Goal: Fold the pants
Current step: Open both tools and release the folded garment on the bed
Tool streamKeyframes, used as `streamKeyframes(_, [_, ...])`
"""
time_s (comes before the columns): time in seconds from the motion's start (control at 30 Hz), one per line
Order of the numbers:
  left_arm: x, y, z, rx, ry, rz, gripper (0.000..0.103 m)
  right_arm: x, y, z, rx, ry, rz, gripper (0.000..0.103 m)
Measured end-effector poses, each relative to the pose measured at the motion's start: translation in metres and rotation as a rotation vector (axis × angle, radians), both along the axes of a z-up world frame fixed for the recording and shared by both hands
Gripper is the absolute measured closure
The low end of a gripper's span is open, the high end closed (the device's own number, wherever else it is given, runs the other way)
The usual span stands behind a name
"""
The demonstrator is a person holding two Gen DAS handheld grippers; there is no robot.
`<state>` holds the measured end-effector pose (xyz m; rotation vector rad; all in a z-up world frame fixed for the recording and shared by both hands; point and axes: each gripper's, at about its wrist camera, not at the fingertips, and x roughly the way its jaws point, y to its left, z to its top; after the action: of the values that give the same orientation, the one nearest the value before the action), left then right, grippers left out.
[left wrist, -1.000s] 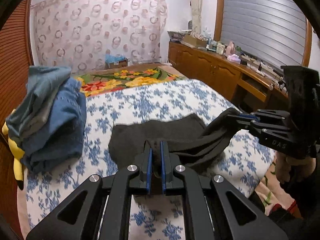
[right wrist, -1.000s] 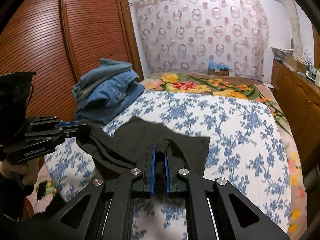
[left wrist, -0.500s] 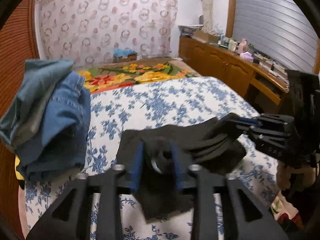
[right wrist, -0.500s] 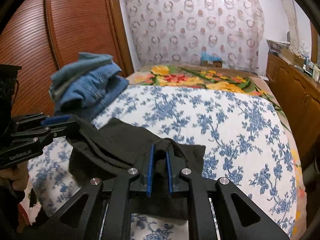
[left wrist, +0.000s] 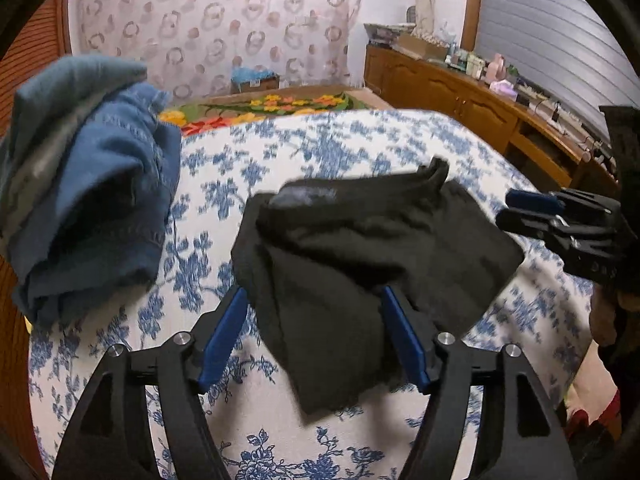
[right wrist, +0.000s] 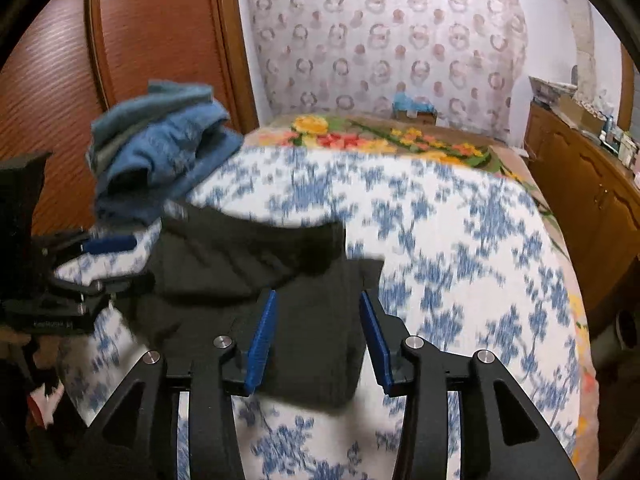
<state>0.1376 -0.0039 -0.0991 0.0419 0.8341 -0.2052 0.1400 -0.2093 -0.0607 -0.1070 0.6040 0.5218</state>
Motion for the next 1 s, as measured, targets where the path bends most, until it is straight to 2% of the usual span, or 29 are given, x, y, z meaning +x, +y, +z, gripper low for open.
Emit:
streamKeyframes(0.27, [0.004,0.002,-0.014,-0.008,0.040,-0.003,0.032,0.009,0.008,-0.026,-0.050,0.082,0.003,0.059])
streamKeyframes(0.4, [0.007,0.007,-0.020,-0.047,0.058,0.001,0.031,0.008,0.011,-0.027,-0.072,0.060,-0.001,0.057])
streamKeyframes(0.43, [0.008,0.008,-0.021,-0.060,0.062,0.004,0.030,0.008,0.013,-0.028,-0.076,0.054,-0.004,0.056])
streamKeyframes(0.47, [0.008,0.009,-0.023,-0.057,0.069,0.019,0.023,0.006,0.015,-0.028,-0.085,0.049,-0.007,0.054])
streamKeyframes(0.7, [0.002,0.011,-0.027,-0.065,0.028,0.012,0.023,0.005,0.016,-0.032,-0.088,0.040,-0.009,0.051])
streamKeyframes(0.87, [-0.005,0.013,-0.027,-0.066,0.024,0.015,0.023,0.007,0.013,-0.033,-0.082,0.049,-0.014,0.045])
streamKeyframes(1.0, [-0.013,0.019,-0.024,-0.088,0.026,0.018,0.023,0.007,0.013,-0.033,-0.080,0.049,-0.015,0.044])
